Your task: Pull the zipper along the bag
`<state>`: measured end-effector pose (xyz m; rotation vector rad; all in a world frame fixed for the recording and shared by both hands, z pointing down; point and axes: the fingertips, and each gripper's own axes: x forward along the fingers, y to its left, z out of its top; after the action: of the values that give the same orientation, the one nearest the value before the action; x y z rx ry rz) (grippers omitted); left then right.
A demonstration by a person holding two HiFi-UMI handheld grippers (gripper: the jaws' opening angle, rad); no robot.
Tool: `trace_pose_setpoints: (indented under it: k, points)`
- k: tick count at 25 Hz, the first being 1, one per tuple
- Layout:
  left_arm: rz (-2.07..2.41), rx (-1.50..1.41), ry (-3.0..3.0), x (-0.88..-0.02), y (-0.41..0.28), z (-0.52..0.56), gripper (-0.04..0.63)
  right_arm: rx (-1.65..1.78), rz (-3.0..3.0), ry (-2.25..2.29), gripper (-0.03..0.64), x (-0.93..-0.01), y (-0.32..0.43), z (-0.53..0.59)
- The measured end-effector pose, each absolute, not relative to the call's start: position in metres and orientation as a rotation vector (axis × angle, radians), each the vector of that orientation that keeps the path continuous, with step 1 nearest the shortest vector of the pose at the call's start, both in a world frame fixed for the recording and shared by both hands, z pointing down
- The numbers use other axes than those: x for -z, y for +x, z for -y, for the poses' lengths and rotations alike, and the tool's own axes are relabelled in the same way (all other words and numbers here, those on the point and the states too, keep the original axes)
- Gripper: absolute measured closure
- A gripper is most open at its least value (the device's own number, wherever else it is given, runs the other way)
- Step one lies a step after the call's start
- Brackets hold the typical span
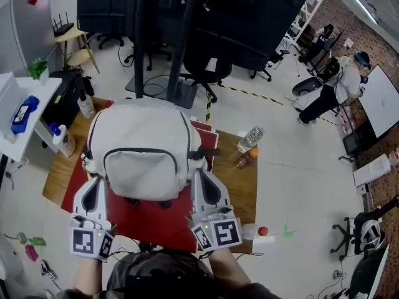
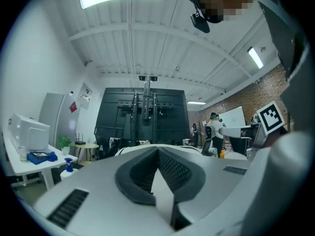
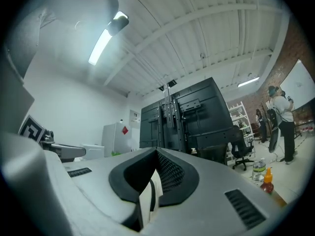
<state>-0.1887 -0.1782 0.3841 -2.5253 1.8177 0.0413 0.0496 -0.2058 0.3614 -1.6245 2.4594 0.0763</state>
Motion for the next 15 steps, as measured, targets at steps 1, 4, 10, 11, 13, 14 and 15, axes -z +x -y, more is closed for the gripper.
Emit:
trace_pose_setpoints:
  k: [1, 4, 10, 11, 13, 14, 15]
  points:
    - [-1.794, -0.045, -2.535, -0.379, -0.182, 0.178, 0.566, -0.081, -2.459, -1.619, 0.591, -0.36, 0.05, 0.204]
    - [-1.748, -0.02, -2.534, -0.373, -0.163, 0.182, 0.566, -0.083, -2.466, -1.608, 0.59, -0.36, 0.051, 0.201]
    - [-1.678, 0.017, -2.579, -0.376, -0.128, 0.189, 0.566, -0.051, -2.436, -1.614, 0.59, -0.361, 0.062, 0.203]
    - [-1.673, 0.023, -2.582, -0.377, -0.124, 0.189, 0.566, -0.042, -2.426, -1.612, 0.589, -0.361, 0.064, 0.203]
    - [-1.669, 0.029, -2.589, -0.379, -0.119, 0.188, 0.566, -0.025, -2.413, -1.618, 0.589, -0.363, 0.07, 0.202]
    - [-1.669, 0.035, -2.592, -0.38, -0.116, 0.188, 0.566, -0.021, -2.412, -1.624, 0.591, -0.364, 0.073, 0.202]
    - [-1.669, 0.042, -2.595, -0.382, -0.115, 0.187, 0.566, -0.022, -2.415, -1.632, 0.591, -0.365, 0.074, 0.202]
